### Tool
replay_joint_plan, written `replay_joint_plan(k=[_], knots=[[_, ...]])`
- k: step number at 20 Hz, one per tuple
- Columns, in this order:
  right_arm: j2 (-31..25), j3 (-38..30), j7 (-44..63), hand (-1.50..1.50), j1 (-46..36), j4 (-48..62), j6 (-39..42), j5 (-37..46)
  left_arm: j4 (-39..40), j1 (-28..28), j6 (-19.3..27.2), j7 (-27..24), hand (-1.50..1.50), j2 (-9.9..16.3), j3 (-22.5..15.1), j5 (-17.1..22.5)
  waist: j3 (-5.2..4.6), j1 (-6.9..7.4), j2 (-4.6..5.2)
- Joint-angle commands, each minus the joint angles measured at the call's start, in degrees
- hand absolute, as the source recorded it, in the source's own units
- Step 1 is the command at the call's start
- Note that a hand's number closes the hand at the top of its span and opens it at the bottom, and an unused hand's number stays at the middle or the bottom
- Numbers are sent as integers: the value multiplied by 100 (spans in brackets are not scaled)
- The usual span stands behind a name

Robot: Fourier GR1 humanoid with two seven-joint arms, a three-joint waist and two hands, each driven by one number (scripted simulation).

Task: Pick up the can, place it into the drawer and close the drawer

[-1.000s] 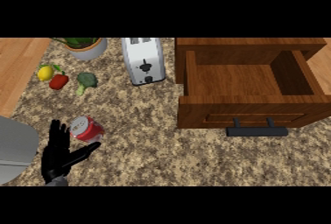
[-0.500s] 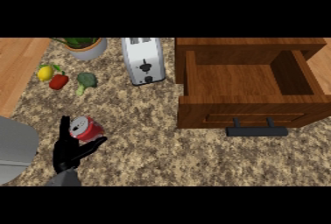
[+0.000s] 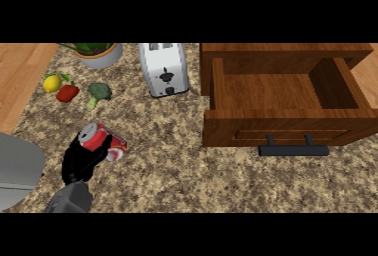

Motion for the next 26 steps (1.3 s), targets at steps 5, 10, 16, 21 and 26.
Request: replay_joint_plan(k=[5, 10, 16, 21, 26], knots=[[90, 111, 47, -150, -49, -12, -119, 115, -310, -422, -310, 219, 150, 16, -275, 101, 1, 1, 2], [93, 167, -474, -150, 563, 47, 57, 6, -888, -420, -194, 677, 150, -276, -775, -73, 7, -21, -15], [-22, -180, 95, -150, 409, -191, -28, -474, -1833, -196, -52, 1001, 150, -395, -1143, -144, 3, 11, -15], [26, 70, 2, -150, 83, -33, -256, -22, -2513, -701, 550, 1555, 150, -414, -1365, -204, 4, 25, -10], [-66, 64, 551, -150, 8, -623, -629, -292, -3150, -527, 790, 1986, 150, -476, -1682, -347, 1, 19, -6]])
